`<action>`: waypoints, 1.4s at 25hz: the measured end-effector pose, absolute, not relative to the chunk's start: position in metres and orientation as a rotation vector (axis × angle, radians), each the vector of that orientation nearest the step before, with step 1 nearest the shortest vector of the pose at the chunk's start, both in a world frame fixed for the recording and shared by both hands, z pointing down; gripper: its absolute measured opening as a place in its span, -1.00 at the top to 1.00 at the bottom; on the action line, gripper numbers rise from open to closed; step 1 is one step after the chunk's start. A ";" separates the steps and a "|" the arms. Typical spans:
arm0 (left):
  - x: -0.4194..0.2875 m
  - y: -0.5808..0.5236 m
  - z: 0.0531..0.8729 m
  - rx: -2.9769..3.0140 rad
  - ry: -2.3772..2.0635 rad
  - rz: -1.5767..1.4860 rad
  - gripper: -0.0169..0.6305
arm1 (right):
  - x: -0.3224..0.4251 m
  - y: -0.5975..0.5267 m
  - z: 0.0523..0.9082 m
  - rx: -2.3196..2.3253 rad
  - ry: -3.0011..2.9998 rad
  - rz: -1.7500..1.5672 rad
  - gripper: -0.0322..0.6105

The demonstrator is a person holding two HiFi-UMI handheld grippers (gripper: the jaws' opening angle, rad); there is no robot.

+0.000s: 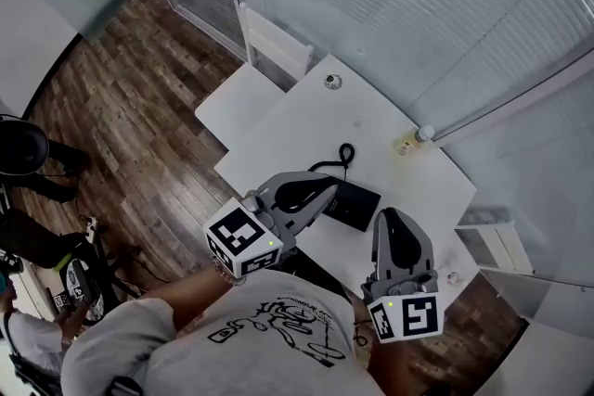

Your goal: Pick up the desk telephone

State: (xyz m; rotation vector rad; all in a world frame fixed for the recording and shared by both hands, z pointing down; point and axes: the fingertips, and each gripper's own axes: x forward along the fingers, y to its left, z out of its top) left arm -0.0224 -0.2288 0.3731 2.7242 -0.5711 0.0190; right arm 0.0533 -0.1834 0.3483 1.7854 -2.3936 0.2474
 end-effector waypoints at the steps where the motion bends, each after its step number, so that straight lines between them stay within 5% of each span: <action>1: -0.019 -0.231 0.382 2.712 -0.563 0.047 0.93 | 0.057 -0.186 0.356 1.780 -2.384 0.265 0.83; 9: 0.003 -0.244 0.493 2.521 -0.506 0.289 0.61 | 0.095 -0.195 0.438 1.729 -2.286 0.477 0.82; 24: -0.004 -0.244 0.731 2.089 -0.485 0.512 0.24 | 0.128 -0.187 0.639 1.633 -2.058 0.958 0.30; 35: 0.007 -0.237 0.785 2.024 -0.508 0.594 0.11 | 0.132 -0.168 0.732 1.596 -1.972 1.272 0.22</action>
